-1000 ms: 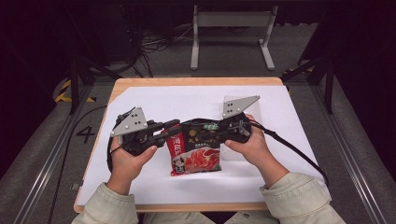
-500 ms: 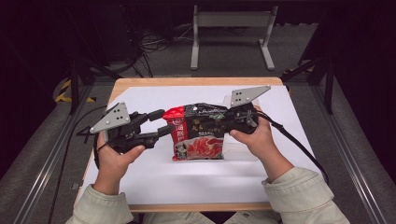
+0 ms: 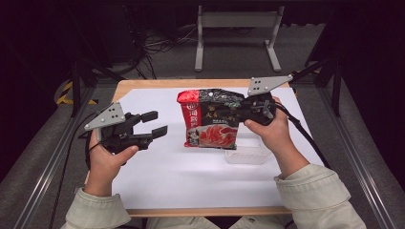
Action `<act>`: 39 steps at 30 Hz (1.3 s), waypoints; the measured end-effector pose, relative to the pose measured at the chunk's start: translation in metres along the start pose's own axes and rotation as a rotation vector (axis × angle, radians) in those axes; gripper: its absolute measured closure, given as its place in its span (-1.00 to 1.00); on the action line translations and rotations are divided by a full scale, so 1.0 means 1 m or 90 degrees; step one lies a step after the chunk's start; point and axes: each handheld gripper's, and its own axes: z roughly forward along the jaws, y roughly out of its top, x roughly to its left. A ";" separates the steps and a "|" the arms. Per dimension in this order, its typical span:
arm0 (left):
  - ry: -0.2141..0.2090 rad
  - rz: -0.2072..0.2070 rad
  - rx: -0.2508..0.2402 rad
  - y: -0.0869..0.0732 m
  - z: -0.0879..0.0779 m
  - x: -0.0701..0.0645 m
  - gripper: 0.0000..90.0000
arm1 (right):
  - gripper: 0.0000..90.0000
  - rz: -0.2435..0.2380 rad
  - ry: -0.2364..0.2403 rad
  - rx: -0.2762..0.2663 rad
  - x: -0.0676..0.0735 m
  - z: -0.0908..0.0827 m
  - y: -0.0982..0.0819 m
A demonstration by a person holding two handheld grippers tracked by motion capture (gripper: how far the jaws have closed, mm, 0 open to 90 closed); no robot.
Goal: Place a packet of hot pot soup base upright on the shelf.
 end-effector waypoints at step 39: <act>0.072 -0.050 0.045 -0.022 0.003 0.033 -0.66 | 0.89 -0.006 -0.228 -0.008 -0.085 -0.051 0.001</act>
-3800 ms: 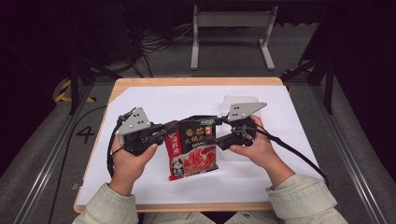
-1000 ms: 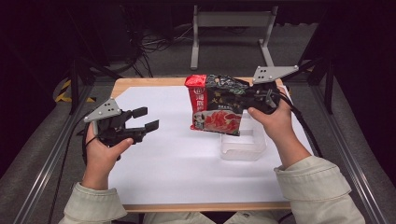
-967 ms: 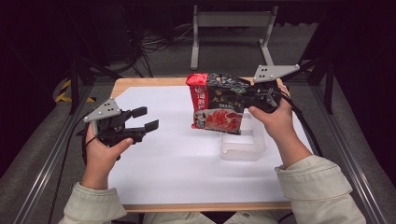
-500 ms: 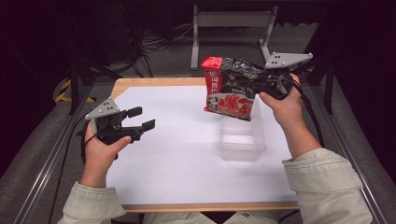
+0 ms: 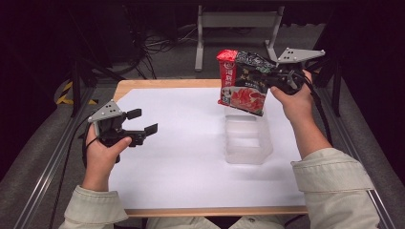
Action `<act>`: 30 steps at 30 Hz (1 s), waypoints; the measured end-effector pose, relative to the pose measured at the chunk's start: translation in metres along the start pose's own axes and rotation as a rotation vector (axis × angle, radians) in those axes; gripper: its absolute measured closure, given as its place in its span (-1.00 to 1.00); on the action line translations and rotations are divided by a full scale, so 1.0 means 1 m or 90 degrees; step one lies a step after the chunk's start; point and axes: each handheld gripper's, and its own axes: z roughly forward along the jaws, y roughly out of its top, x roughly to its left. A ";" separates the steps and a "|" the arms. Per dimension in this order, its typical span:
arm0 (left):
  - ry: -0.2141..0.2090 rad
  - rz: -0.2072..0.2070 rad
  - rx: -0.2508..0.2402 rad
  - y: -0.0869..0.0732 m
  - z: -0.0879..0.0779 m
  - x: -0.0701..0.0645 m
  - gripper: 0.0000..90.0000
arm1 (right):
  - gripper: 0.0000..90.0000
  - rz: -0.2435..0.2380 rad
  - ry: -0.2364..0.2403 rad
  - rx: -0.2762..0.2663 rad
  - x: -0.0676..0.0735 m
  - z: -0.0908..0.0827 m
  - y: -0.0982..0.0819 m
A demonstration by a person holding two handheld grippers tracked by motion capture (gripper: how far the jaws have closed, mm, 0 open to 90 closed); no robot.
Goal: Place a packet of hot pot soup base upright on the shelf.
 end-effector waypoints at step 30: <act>-0.016 0.024 0.011 -0.002 0.004 -0.001 -0.79 | 0.89 0.014 -0.044 0.028 -0.026 0.021 -0.040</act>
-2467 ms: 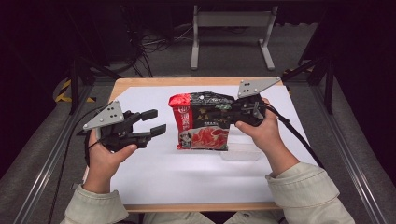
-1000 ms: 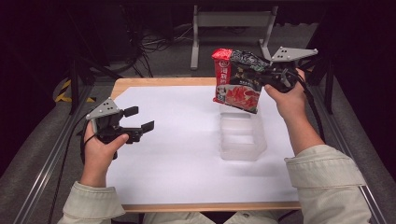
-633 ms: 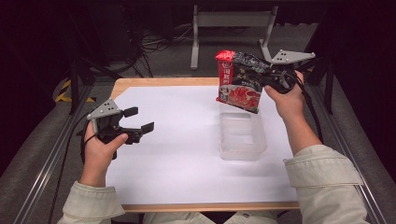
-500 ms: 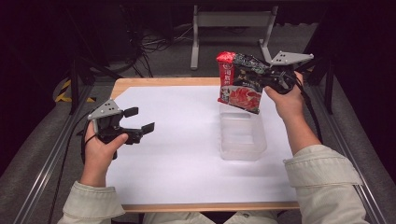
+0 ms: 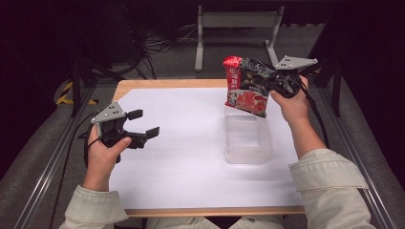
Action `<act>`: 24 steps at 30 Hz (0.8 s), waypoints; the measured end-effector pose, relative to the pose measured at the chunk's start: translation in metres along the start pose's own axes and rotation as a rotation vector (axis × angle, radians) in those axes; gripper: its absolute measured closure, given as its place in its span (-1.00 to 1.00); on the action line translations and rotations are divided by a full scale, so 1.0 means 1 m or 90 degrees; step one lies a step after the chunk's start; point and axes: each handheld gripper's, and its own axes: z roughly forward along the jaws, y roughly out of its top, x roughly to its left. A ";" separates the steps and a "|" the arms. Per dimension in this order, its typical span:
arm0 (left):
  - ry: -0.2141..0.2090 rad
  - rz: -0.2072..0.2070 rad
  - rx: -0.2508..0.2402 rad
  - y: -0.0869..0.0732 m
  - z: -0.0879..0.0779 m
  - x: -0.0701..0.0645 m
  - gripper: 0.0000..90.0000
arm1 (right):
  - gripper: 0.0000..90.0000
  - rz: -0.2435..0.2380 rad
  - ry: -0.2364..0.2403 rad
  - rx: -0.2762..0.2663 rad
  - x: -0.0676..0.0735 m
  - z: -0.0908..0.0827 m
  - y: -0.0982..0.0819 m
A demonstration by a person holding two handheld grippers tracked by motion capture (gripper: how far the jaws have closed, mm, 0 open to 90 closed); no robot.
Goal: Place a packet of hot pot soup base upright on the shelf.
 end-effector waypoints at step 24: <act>0.001 0.001 0.003 -0.001 0.000 0.001 -0.80 | 0.88 0.024 0.004 0.020 -0.004 0.012 -0.031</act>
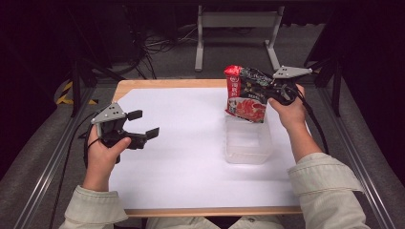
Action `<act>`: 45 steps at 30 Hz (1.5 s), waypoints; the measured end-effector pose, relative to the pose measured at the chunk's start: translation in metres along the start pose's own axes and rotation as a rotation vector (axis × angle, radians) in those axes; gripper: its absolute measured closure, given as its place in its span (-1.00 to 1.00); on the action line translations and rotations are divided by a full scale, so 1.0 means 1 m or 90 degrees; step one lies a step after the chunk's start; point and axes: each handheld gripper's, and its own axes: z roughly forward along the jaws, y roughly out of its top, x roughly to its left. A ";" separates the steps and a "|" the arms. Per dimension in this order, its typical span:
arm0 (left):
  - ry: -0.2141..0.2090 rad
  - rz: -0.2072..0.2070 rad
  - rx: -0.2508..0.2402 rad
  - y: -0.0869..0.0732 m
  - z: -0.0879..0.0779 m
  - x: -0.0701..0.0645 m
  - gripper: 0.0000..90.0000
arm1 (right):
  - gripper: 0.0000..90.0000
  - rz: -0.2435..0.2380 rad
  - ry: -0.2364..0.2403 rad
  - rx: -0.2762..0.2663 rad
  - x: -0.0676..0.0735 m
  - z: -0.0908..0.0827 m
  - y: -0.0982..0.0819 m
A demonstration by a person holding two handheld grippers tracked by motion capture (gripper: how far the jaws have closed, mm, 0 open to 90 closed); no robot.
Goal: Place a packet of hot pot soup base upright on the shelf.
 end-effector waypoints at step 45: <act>-0.002 -0.005 0.034 -0.009 0.005 0.000 -0.82 | 0.16 0.046 -0.005 0.020 -0.003 -0.006 -0.043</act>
